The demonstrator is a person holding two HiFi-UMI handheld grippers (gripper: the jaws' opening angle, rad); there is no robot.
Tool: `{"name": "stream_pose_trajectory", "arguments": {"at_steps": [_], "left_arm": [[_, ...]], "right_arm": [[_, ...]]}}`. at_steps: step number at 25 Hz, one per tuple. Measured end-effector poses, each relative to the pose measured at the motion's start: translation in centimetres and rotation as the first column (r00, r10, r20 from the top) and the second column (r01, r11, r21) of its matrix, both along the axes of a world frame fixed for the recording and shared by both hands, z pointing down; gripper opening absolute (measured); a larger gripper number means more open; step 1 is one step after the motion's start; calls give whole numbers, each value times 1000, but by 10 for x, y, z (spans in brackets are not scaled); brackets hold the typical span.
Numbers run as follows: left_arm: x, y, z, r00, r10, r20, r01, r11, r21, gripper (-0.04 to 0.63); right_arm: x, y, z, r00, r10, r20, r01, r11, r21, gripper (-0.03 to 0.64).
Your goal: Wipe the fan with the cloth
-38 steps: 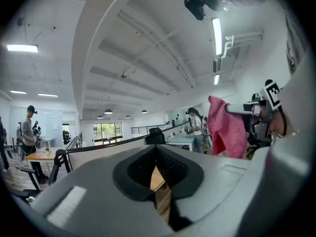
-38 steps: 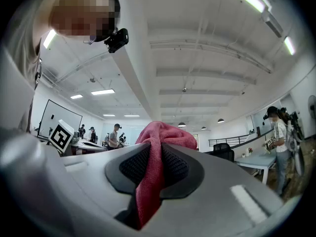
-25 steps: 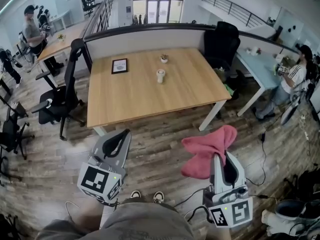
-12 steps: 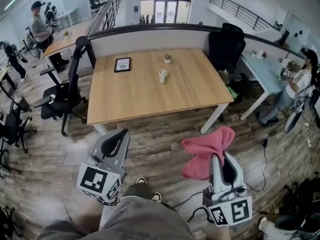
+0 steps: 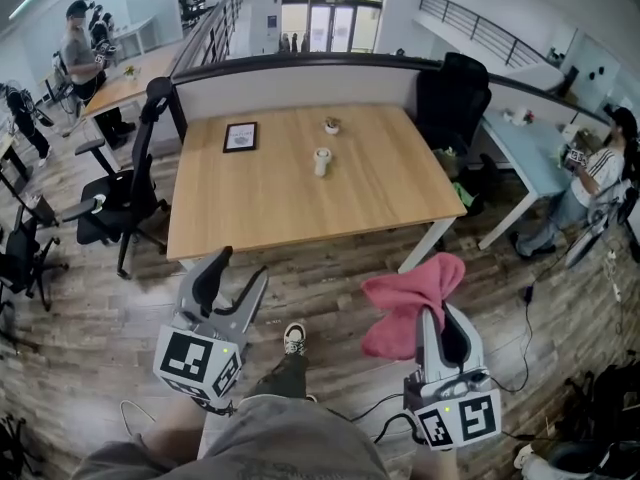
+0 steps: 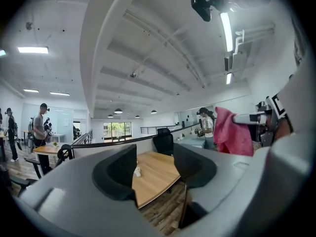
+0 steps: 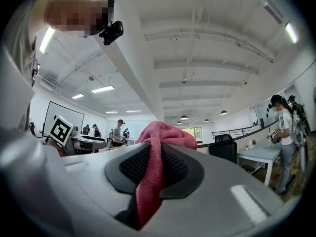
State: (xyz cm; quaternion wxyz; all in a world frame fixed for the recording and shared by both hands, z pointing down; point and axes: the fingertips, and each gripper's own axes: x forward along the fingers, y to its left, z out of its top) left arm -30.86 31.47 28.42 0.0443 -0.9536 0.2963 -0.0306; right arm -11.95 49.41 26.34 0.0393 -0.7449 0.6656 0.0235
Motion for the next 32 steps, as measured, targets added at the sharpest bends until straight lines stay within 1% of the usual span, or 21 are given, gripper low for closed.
{"name": "stream_pose_trajectory", "arguments": {"at_steps": [3, 8, 14, 24, 32], "left_arm": [[12, -18, 1, 1000, 0, 3, 0, 1000, -3, 233], [39, -66, 12, 1000, 0, 19, 0, 1000, -22, 233], [72, -128, 9, 999, 40, -9, -40, 999, -34, 233], [130, -255, 8, 997, 69, 33, -68, 997, -34, 233], [159, -326, 23, 996, 80, 45, -77, 995, -70, 232]], "right_arm": [[13, -20, 1, 1000, -4, -2, 4, 1000, -8, 67], [41, -66, 7, 1000, -3, 0, 3, 1000, -30, 67], [73, -135, 9, 1000, 4, 9, -3, 999, -53, 67], [125, -264, 13, 999, 18, 43, -14, 997, -82, 67], [152, -339, 29, 998, 27, 54, -20, 993, -118, 67]]}}
